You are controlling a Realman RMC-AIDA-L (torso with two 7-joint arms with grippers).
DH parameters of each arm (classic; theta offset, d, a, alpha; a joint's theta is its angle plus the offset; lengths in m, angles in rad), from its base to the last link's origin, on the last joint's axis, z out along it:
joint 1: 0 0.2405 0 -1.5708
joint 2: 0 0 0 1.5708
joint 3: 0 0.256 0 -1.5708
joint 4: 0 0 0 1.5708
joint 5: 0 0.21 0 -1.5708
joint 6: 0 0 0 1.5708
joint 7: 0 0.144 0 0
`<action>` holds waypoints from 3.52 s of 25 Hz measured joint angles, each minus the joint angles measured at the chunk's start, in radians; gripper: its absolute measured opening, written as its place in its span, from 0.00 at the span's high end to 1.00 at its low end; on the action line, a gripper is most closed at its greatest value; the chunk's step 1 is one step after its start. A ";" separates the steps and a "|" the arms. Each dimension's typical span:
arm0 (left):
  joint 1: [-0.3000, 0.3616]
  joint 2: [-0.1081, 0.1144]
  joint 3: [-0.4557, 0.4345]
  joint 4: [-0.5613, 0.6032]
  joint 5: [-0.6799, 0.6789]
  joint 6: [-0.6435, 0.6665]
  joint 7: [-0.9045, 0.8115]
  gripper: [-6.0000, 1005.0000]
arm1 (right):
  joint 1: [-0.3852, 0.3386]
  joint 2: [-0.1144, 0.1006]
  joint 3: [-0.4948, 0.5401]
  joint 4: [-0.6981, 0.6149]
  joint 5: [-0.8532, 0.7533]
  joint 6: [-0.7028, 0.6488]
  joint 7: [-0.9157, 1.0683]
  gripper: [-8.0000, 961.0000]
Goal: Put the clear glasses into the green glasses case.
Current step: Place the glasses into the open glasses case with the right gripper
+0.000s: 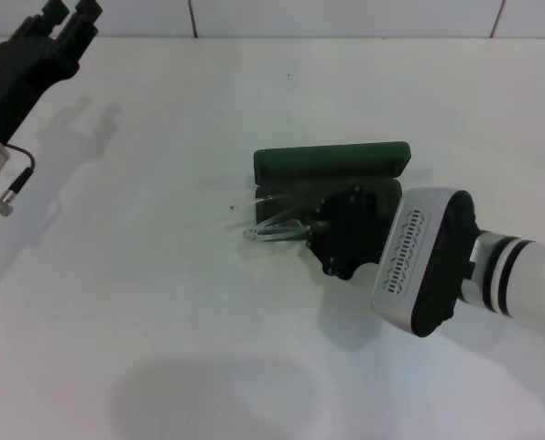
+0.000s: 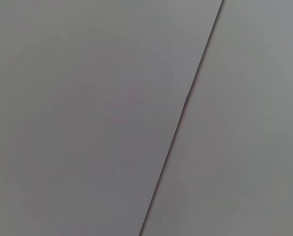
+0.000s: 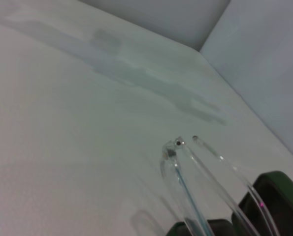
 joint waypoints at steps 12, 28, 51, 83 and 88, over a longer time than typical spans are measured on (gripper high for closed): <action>0.001 -0.006 0.000 0.000 0.012 -0.001 -0.001 0.45 | -0.020 0.000 -0.006 -0.030 0.008 0.150 0.002 0.88; 0.000 -0.003 0.011 0.000 0.014 -0.002 -0.001 0.45 | -0.023 0.001 -0.105 -0.048 0.045 0.308 0.002 0.88; 0.005 -0.007 0.012 0.001 0.030 0.004 -0.001 0.45 | -0.037 -0.004 -0.169 -0.066 0.100 0.415 -0.005 0.77; 0.006 0.005 0.012 0.000 0.040 0.006 -0.027 0.45 | -0.040 -0.088 -0.147 -0.138 0.236 0.284 -0.006 0.52; 0.006 0.007 0.012 0.000 0.040 0.006 -0.027 0.45 | -0.038 -0.121 -0.147 -0.166 0.306 0.260 -0.006 0.52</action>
